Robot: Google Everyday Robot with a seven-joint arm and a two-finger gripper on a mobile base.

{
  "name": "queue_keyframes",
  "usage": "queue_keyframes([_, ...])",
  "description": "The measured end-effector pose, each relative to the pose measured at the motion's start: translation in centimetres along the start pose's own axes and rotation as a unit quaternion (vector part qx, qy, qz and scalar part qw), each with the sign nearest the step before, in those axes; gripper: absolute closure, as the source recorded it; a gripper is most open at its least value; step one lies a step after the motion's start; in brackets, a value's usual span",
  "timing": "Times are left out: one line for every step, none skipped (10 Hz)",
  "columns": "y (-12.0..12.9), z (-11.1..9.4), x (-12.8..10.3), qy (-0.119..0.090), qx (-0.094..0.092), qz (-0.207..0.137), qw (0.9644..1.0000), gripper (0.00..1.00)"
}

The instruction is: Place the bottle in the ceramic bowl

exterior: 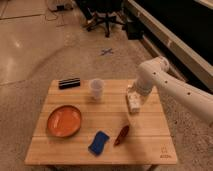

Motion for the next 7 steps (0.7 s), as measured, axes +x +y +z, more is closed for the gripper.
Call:
queue_keyframes([-0.3, 0.6, 0.4, 0.002, -0.004, -0.028, 0.9996, 0.35])
queue_keyframes([-0.7, 1.3, 1.0, 0.005, -0.009, -0.06, 0.9981, 0.35])
queue_keyframes([-1.0, 1.7, 1.3, 0.007, -0.013, -0.076, 0.997, 0.35])
queue_keyframes([-1.4, 2.3, 1.8, 0.011, -0.017, -0.097, 0.995, 0.35])
queue_keyframes([-1.8, 3.0, 2.2, 0.016, -0.019, -0.116, 0.9929, 0.35])
queue_keyframes([-2.1, 3.6, 2.7, 0.023, -0.02, -0.134, 0.9906, 0.35])
queue_keyframes([-2.3, 4.3, 3.2, 0.028, -0.021, -0.146, 0.9886, 0.35])
